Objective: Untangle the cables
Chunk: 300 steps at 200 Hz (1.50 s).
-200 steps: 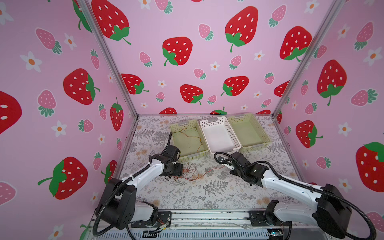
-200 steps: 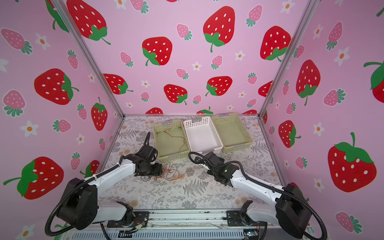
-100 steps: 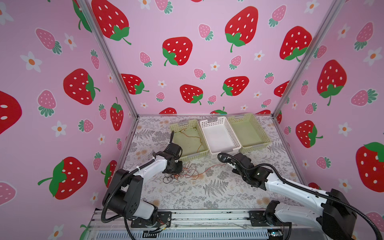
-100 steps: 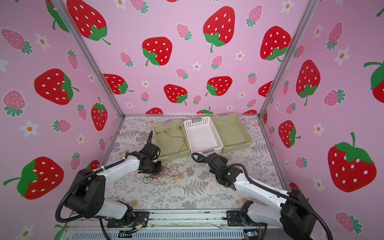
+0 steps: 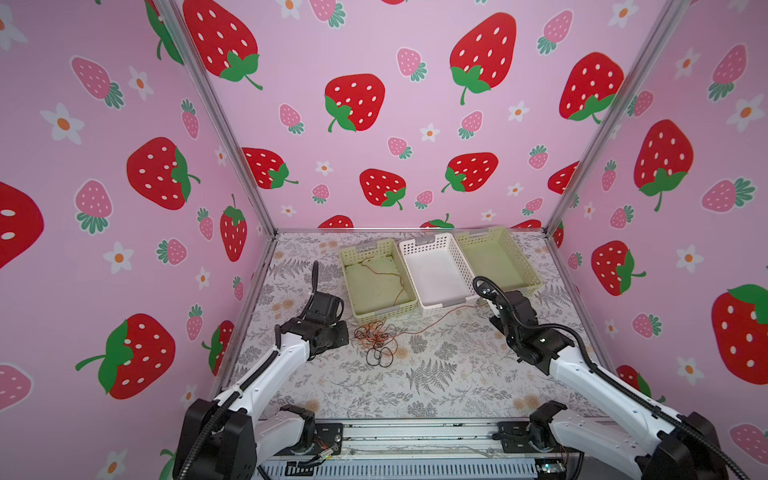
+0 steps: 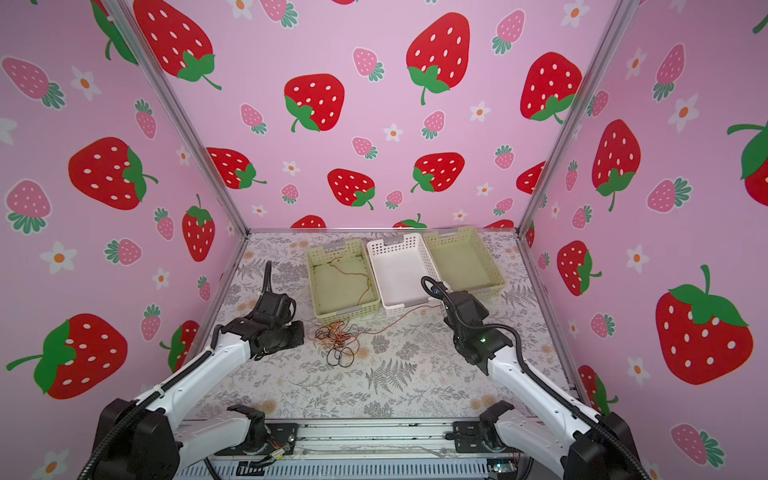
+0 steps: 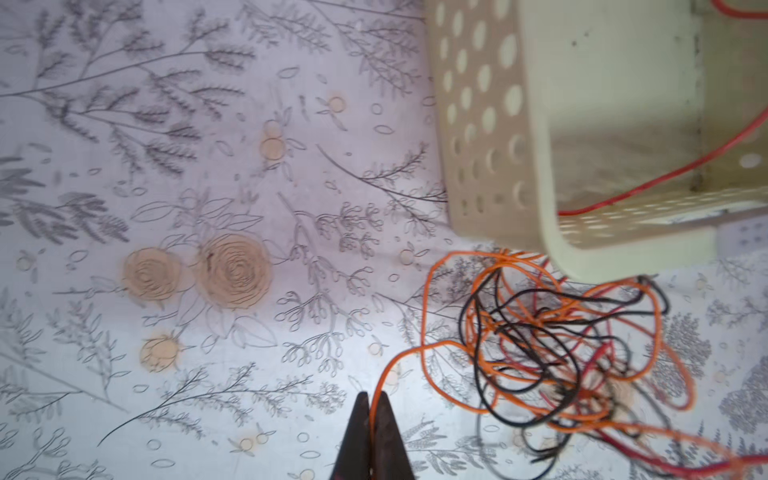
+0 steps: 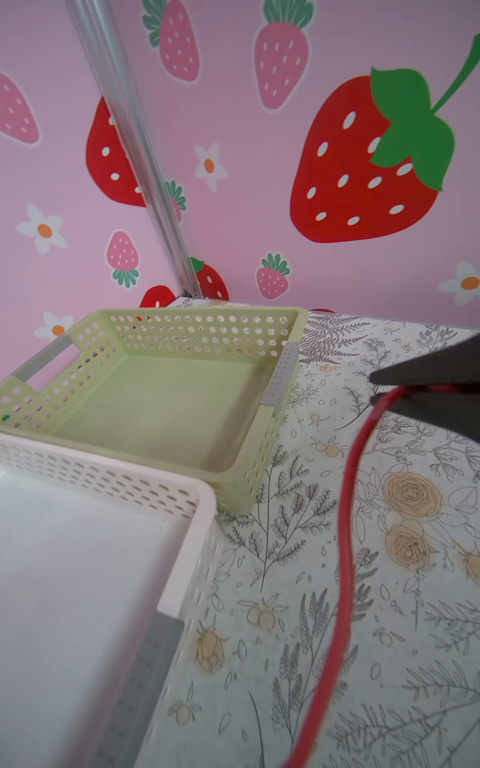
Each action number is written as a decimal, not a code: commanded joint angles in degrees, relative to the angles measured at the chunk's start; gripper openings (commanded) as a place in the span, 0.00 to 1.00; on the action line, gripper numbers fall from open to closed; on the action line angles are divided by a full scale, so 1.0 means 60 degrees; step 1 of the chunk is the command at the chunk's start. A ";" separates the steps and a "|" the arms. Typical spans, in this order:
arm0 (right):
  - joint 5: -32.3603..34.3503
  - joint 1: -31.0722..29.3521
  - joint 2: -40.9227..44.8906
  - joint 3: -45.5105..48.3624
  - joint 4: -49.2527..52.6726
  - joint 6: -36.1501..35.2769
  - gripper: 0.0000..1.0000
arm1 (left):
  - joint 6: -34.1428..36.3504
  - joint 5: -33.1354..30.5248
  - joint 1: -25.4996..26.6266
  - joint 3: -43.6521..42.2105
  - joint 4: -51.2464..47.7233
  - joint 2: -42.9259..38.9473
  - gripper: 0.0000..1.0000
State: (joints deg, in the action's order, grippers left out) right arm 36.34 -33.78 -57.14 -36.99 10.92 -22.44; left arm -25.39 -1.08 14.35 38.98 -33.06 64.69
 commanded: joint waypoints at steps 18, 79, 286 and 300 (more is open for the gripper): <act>-0.0503 0.0505 0.0393 -0.0506 0.0285 0.0369 0.00 | -0.0166 -0.0023 -0.0385 -0.0150 -0.0284 -0.0184 0.00; -0.2362 0.0196 0.0277 -0.0624 0.0584 -0.0253 0.00 | -0.0313 0.1062 0.0680 0.0179 0.0736 -0.0476 0.53; -0.1992 -0.0727 0.0435 -0.0419 -0.0396 -0.0758 0.00 | 0.0316 0.2326 0.2047 0.1183 0.2135 0.3838 0.40; -0.1822 -0.0725 0.0385 -0.0490 -0.0435 -0.0700 0.00 | 0.0376 0.2232 0.2047 0.1221 0.1917 0.3776 0.28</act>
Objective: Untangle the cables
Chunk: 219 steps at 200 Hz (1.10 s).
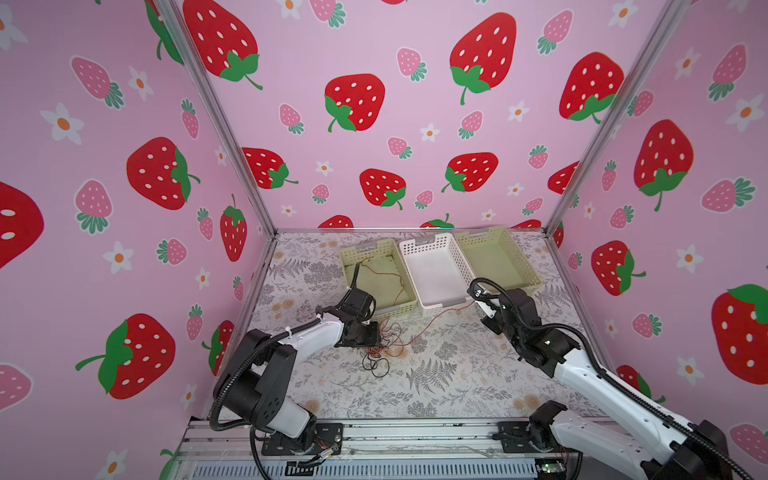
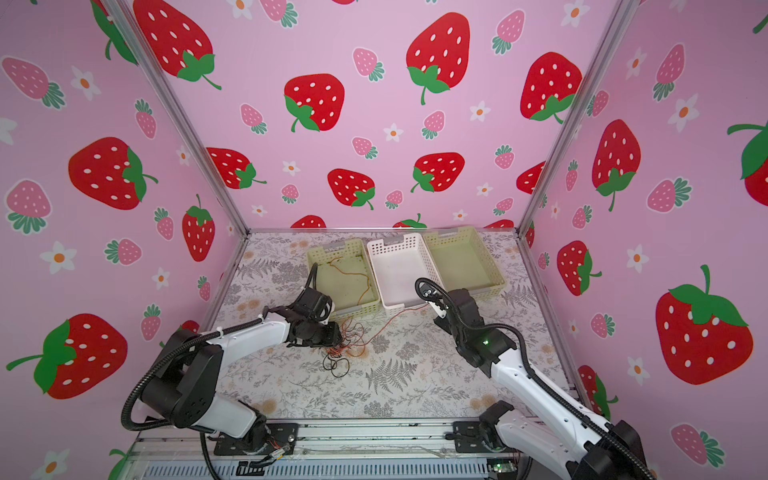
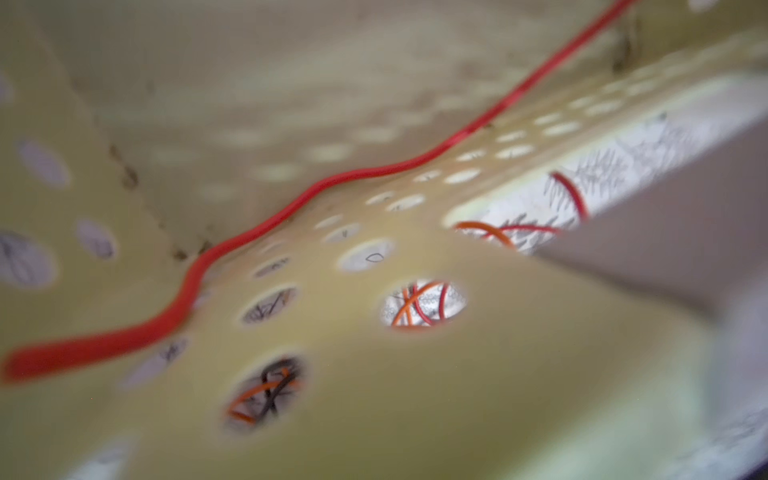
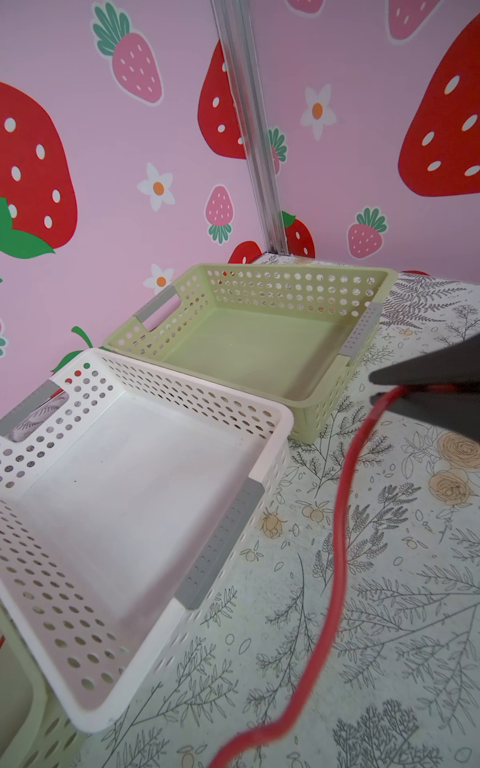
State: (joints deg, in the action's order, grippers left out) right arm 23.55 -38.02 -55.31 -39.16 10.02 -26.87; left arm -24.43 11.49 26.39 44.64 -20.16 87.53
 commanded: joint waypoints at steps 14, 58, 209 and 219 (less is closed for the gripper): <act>0.0532 0.0030 0.0145 -0.0223 -0.0328 0.0144 0.00 | 0.0298 -0.0063 0.0026 0.0268 -0.0518 -0.0292 0.19; 0.0412 0.1077 0.1274 -0.0403 -0.0885 0.0548 0.00 | 0.0027 -0.0890 -0.0807 -0.0282 -0.1393 -0.1851 0.00; -0.2876 0.3583 0.1135 -0.2474 -0.0354 0.0905 0.00 | -0.0468 -0.0669 -0.2544 -0.1457 -0.1607 -0.3605 0.00; -0.3057 0.3451 0.1102 -0.2586 -0.0404 0.1011 0.00 | -0.0441 -0.0664 -0.2443 -0.1486 -0.1579 -0.3742 0.00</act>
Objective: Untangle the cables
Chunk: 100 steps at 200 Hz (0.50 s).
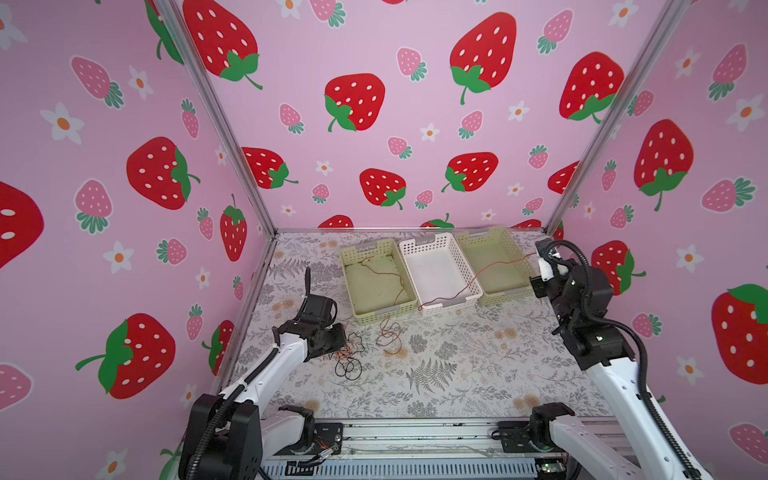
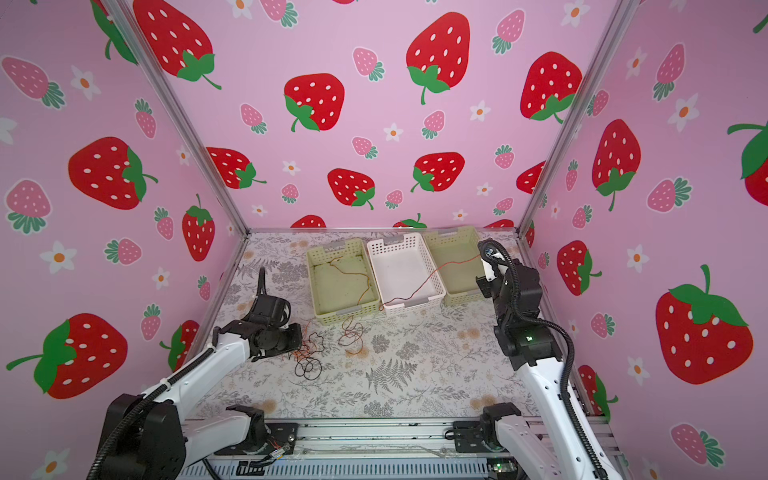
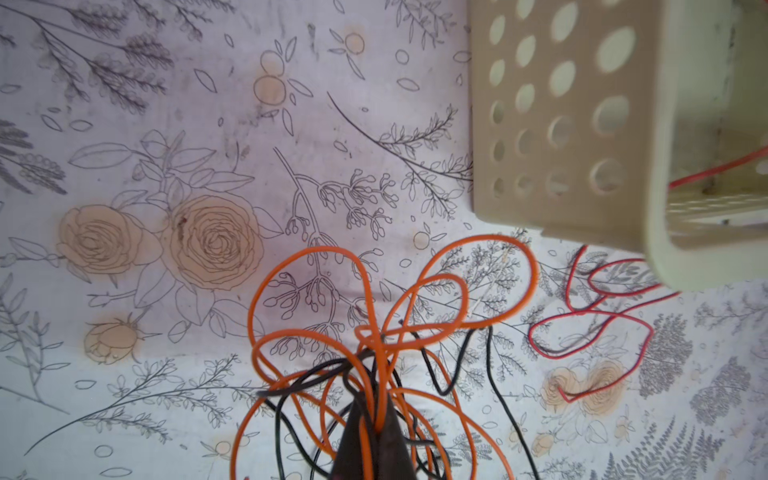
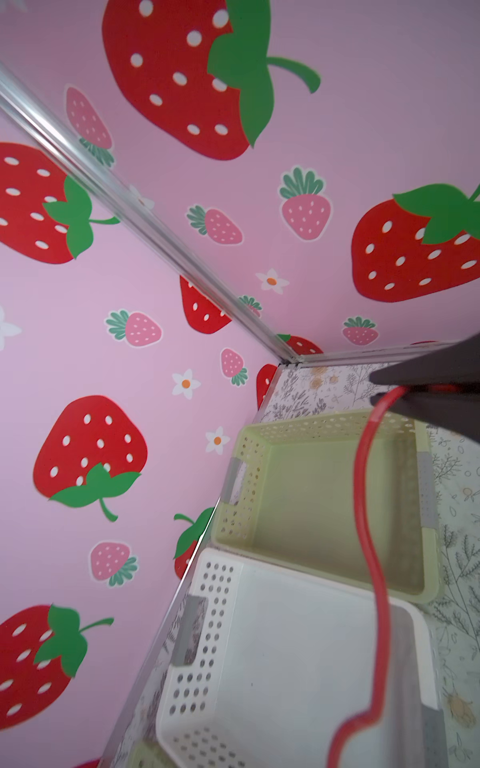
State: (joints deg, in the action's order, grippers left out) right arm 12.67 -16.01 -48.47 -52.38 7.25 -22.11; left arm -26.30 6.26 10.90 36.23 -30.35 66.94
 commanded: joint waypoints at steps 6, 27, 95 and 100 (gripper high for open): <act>-0.1335 -0.0325 -0.0089 -0.0459 0.0024 0.0297 0.00 | -0.0114 0.0202 0.0207 -0.0105 0.0135 -0.0379 0.00; -0.1546 -0.0847 -0.0316 -0.0832 -0.0217 0.0498 0.00 | -0.0100 0.0388 0.0315 -0.0162 0.0178 -0.0448 0.00; -0.1291 -0.2526 -0.2150 -0.2621 -0.1416 0.0316 0.00 | -0.0201 0.0726 0.0685 -0.0294 0.0587 0.0148 0.00; -0.1269 -0.2609 -0.2320 -0.2783 -0.1478 0.0255 0.00 | -0.0219 0.0739 0.0696 -0.0309 0.0624 0.0163 0.00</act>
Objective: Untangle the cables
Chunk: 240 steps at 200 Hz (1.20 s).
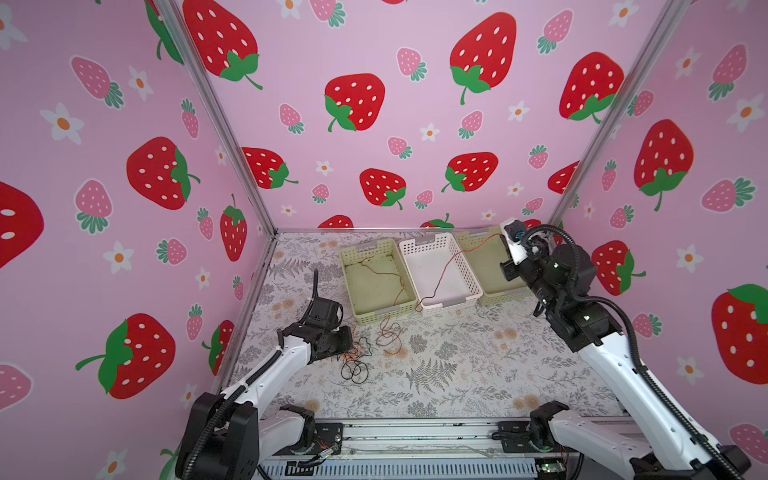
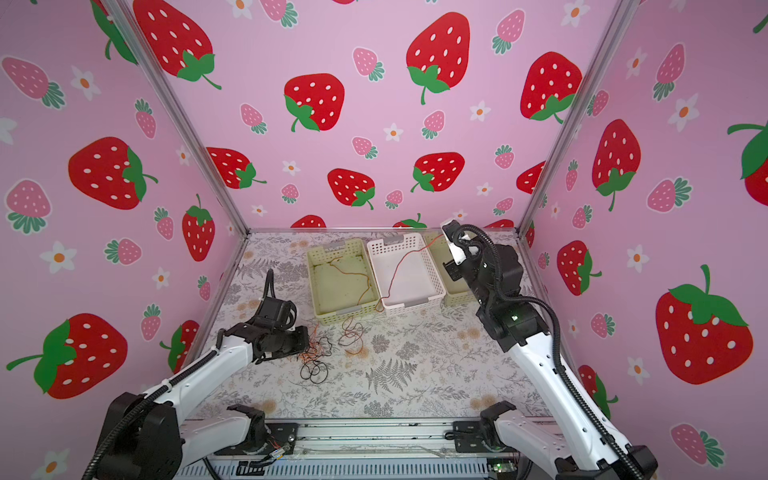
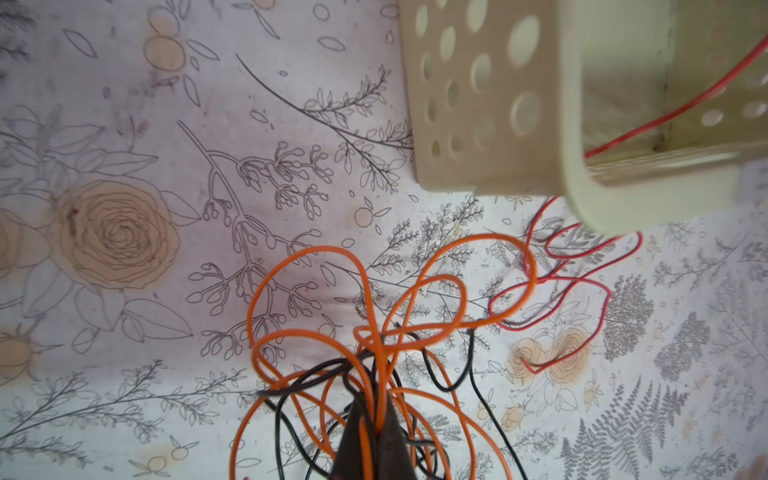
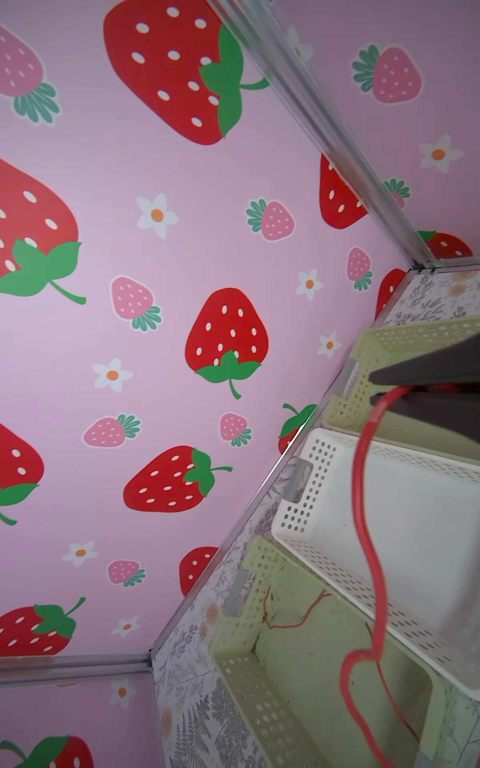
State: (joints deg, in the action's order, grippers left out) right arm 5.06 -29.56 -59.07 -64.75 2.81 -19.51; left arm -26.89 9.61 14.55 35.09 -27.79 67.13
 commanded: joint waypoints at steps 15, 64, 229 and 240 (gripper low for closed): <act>-0.0083 -0.0603 -0.1020 -0.1186 -0.0948 -0.0325 0.00 | -0.0163 0.0249 0.0109 -0.0172 0.0273 0.0189 0.00; -0.0367 -0.0915 -0.2514 -0.2480 -0.1400 -0.0528 0.00 | -0.0206 0.0428 0.0157 -0.0222 0.0455 0.0412 0.00; 0.0453 -0.1474 -0.5423 -0.2571 -0.2914 -0.1651 0.00 | -0.0498 0.0626 0.0198 -0.0137 0.0633 0.0614 0.00; 0.0585 -0.1610 -0.5701 -0.2527 -0.3029 -0.1800 0.00 | -0.0521 0.0638 0.0212 -0.0136 0.0633 0.0646 0.00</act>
State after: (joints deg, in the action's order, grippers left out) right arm 5.48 -37.32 -91.29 -80.90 -10.37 -27.42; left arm -29.06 13.02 15.46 34.28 -23.94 71.02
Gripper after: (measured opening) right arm 0.051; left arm 0.054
